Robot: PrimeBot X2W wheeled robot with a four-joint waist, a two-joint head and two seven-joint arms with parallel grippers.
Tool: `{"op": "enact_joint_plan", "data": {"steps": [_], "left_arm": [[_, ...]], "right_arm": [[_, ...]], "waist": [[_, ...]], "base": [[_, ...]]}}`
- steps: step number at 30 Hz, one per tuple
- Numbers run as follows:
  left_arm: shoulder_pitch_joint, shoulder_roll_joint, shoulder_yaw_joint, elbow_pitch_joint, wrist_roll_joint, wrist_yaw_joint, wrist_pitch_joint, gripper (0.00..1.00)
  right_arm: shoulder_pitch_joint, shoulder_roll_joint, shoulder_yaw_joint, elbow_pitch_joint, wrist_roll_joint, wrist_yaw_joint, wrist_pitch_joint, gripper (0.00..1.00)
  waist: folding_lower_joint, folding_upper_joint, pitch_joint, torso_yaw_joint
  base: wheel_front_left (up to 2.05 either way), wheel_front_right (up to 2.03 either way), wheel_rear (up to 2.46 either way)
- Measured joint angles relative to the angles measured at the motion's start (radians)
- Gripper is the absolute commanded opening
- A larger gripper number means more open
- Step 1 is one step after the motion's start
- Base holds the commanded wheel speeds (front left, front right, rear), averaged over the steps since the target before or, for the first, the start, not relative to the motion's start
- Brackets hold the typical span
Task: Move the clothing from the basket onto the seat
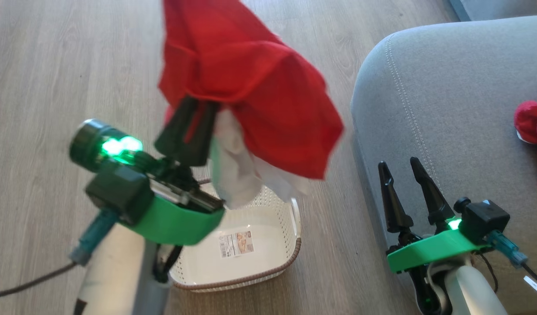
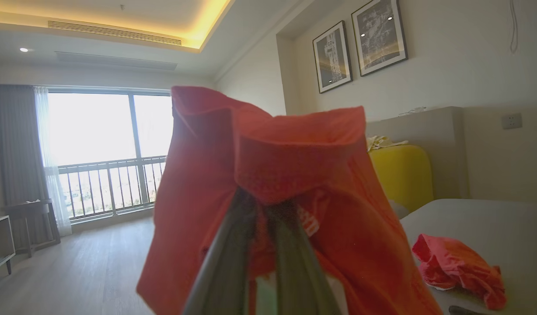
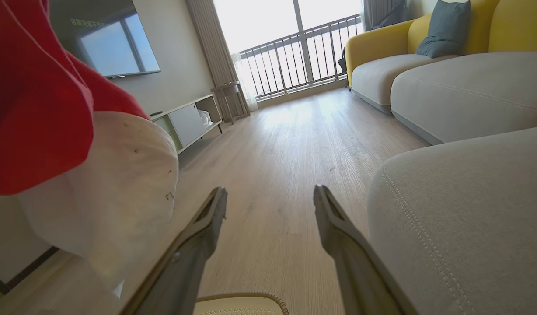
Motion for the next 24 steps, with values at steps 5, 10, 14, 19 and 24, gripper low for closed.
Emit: {"op": "enact_joint_plan", "data": {"steps": [5,10,14,19,24], "left_arm": [[0.016,0.0,-0.068,0.0,0.003,-0.001,-0.004,0.0],[0.036,0.016,-0.154,0.004,0.002,-0.001,-0.004,0.0],[0.036,0.032,-0.189,0.005,-0.008,-0.001,-0.004,0.0],[0.036,0.048,-0.216,0.006,-0.018,-0.001,-0.004,0.0],[0.036,0.052,-0.22,0.006,-0.025,-0.001,-0.004,0.0]], "right_arm": [[0.0,0.0,0.001,0.0,0.0,0.0,0.0,1.0],[0.0,0.0,0.001,0.001,0.0,0.0,0.0,1.0],[0.0,0.0,-0.001,0.0,0.0,0.0,0.0,1.0],[-0.001,0.0,-0.005,0.0,0.0,0.0,0.0,1.0],[-0.001,0.0,-0.008,0.0,0.0,0.0,0.0,1.0]], "waist": [[0.0,0.0,0.001,-0.005],[0.0,0.0,0.008,-0.013],[0.0,0.0,0.017,-0.016],[0.0,0.0,0.023,-0.014],[0.0,0.0,0.021,-0.011]], "base": [[0.0,0.0,0.0],[0.0,0.0,0.0],[0.0,0.0,0.0],[0.0,0.0,0.0],[0.0,0.0,0.0]]}}
